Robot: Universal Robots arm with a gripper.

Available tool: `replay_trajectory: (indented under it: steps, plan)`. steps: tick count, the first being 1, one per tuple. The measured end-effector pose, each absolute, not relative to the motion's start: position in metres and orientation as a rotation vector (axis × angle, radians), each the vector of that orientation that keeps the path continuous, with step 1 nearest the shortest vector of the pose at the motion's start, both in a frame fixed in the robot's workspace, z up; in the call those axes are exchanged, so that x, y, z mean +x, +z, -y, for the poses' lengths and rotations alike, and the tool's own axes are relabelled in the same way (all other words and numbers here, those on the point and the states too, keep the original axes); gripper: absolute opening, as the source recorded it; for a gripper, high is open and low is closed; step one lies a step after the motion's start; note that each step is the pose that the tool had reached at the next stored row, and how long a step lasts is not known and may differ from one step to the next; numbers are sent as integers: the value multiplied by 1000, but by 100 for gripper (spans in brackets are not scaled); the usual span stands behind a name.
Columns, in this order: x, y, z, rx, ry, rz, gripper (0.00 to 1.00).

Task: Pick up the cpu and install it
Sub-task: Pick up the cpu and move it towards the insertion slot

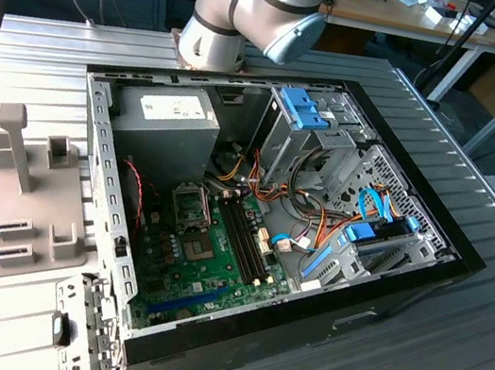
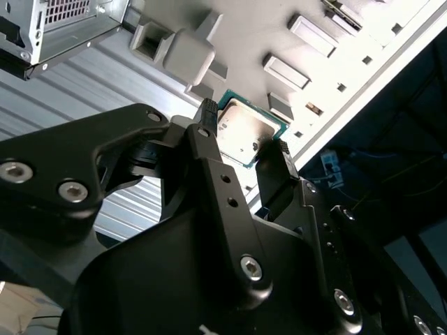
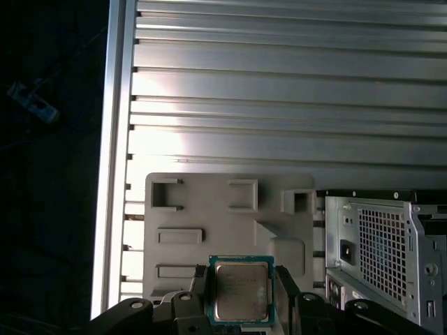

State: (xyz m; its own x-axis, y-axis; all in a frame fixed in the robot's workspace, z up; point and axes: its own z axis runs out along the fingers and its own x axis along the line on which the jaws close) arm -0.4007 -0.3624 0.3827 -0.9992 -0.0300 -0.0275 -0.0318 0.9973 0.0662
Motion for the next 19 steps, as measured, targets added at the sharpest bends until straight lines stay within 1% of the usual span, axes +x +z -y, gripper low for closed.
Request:
replay_trajectory:
  steps: [19]
  plan:
    - [-364,383,362,-48,104,-3113,47]
